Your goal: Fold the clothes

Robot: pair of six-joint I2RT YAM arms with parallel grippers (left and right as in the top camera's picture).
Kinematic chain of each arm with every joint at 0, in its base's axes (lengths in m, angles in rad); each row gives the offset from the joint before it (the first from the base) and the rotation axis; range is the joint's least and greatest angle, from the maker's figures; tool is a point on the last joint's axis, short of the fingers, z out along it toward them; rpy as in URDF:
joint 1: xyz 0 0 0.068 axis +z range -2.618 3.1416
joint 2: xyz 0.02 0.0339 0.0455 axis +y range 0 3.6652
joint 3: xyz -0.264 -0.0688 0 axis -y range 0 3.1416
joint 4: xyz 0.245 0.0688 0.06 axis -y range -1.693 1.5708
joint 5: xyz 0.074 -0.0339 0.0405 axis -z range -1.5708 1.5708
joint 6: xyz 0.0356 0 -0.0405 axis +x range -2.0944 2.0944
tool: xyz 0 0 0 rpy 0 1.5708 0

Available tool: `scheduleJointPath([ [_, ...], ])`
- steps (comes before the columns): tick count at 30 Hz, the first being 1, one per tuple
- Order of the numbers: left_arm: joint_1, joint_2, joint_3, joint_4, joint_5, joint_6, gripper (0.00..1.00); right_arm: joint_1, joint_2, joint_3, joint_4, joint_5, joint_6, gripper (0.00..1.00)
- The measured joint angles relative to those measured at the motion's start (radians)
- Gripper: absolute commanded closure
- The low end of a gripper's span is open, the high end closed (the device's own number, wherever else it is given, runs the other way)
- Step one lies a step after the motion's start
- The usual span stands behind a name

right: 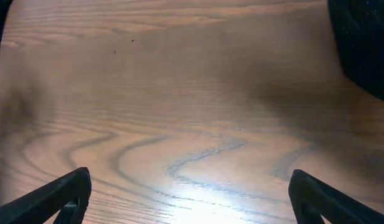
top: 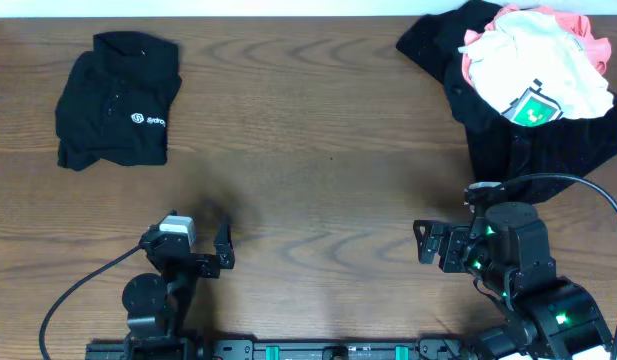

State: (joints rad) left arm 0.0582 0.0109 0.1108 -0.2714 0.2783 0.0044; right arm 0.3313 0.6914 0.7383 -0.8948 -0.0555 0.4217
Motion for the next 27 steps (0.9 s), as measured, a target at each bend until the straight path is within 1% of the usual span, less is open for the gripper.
scheduleJointPath([
  [21,0.0,0.0,0.0,0.0,0.0,0.0,0.02,0.0,0.0,0.0,-0.002,0.005,-0.001,0.01],
  [25,0.0,0.0,0.0,0.0,0.0,0.0,0.02,0.004,-0.022,-0.007,-0.006,0.049,-0.031,0.01],
  [27,0.0,0.0,0.0,0.002,0.0,0.0,0.02,0.006,-0.074,-0.035,0.008,0.077,-0.069,0.01],
])
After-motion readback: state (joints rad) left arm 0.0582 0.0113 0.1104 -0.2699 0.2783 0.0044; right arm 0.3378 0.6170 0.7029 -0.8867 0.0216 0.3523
